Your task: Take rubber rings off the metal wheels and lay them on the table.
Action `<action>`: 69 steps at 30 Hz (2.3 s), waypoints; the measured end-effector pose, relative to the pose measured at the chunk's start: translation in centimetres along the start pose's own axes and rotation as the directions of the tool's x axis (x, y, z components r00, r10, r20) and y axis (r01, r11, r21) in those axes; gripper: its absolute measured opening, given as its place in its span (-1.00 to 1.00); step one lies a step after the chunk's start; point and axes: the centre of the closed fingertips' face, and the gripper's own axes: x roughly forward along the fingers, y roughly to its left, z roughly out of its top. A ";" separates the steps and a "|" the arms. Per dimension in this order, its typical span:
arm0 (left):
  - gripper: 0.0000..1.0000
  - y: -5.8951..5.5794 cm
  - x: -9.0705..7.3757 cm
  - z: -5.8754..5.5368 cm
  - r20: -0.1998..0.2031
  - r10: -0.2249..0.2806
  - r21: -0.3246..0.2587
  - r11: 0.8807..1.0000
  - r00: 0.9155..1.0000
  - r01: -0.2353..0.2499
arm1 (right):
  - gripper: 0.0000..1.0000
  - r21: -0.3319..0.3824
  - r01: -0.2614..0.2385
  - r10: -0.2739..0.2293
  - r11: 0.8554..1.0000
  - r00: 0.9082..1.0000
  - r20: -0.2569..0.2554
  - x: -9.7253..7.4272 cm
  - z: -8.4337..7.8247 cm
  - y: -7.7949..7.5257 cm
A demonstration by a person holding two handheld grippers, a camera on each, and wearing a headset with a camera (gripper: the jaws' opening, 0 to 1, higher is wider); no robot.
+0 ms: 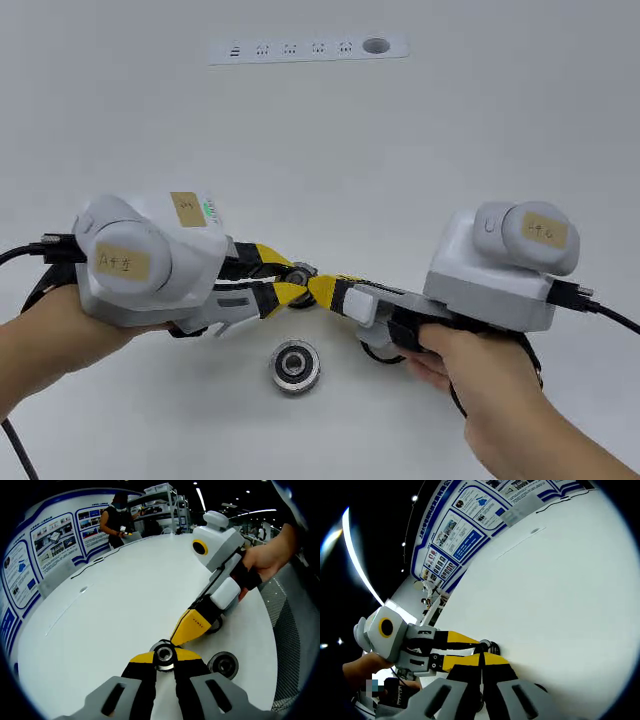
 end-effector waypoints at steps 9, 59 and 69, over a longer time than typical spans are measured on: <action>-0.74 -0.1 0.0 0.1 -0.001 0.000 0.003 1.000 1.000 0.000 | -0.99 -0.052 -0.009 0.009 0.999 1.000 0.000 0.1 0.1 0.5; -0.73 -0.2 0.0 0.3 -0.034 0.014 0.038 0.999 0.999 -0.013 | -0.97 -0.040 -0.005 0.005 0.999 1.000 -0.005 -0.5 0.3 1.0; -0.72 -0.2 -0.1 0.3 -0.045 0.025 0.029 0.999 0.999 -0.024 | -0.97 0.003 -0.002 0.002 1.000 1.000 0.002 -0.4 0.4 0.6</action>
